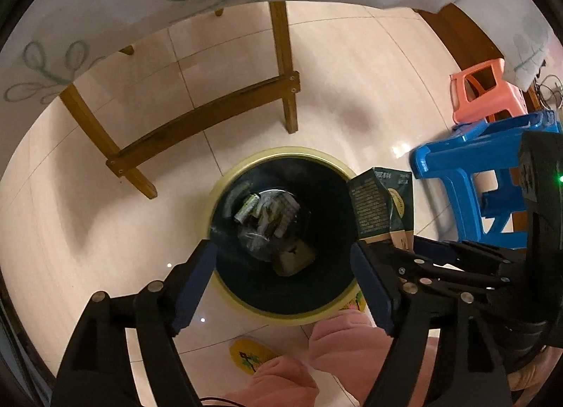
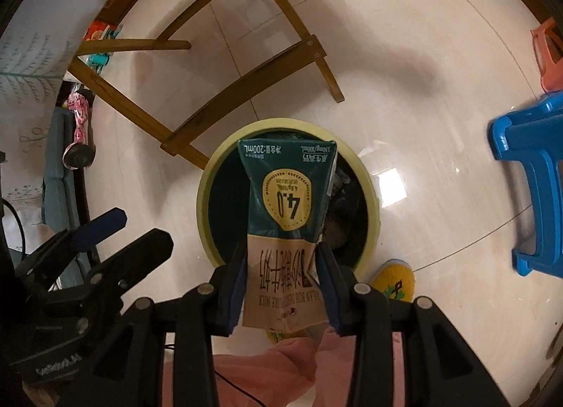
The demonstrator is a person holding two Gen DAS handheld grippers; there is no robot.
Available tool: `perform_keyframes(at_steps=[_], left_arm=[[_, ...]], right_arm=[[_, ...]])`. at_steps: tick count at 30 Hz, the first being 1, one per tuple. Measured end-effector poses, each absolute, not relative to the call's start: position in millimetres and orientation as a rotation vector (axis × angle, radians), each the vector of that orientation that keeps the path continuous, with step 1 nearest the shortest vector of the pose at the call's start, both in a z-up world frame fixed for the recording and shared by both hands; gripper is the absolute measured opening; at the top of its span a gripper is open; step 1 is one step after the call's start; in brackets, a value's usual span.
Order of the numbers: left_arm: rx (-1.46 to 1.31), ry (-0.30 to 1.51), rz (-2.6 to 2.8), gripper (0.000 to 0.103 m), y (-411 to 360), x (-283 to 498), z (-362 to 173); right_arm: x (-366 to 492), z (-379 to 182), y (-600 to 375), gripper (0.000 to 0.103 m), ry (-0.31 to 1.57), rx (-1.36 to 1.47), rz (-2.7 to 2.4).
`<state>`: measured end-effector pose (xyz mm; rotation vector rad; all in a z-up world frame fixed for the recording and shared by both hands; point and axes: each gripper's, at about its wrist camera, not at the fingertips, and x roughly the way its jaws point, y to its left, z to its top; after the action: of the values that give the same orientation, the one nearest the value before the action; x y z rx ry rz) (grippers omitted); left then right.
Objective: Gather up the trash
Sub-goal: 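Open both tools over the bin to drop wrapper and carton, then raise both tools back over the table toward the yellow bag and blue carton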
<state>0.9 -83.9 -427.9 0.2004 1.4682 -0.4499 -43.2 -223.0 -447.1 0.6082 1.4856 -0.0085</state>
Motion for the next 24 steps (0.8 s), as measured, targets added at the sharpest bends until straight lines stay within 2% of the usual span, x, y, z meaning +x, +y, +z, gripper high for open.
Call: perform_keyframes(at_steps=[8, 10, 11, 12, 24], left_arm=[[0.134, 1.427, -0.338, 0.086, -51.3, 5.0, -407.8], [0.119, 1.424, -0.313, 0.087, -41.8, 4.9, -403.0], [0.112, 1.422, -0.304, 0.087, -38.1, 4.4, -399.6], [0.105, 1.419, -0.294, 0.087, -34.2, 3.4, -395.2], [0.077, 1.394, -0.256, 0.088, -16.0, -14.2, -331.4]], right_arm=[[-31.4, -443.0, -205.8, 0.04, 1.504, 0.556, 0.039], [-29.4, -437.2, -202.1, 0.051, 1.492, 0.535, 0.046], [-29.0, -433.7, -200.2, 0.062, 1.482, 0.53, 0.048], [-28.5, -429.9, -198.5, 0.067, 1.47, 0.528, 0.052], [-36.1, -369.1, -185.1, 0.067, 1.414, 0.499, 0.044]])
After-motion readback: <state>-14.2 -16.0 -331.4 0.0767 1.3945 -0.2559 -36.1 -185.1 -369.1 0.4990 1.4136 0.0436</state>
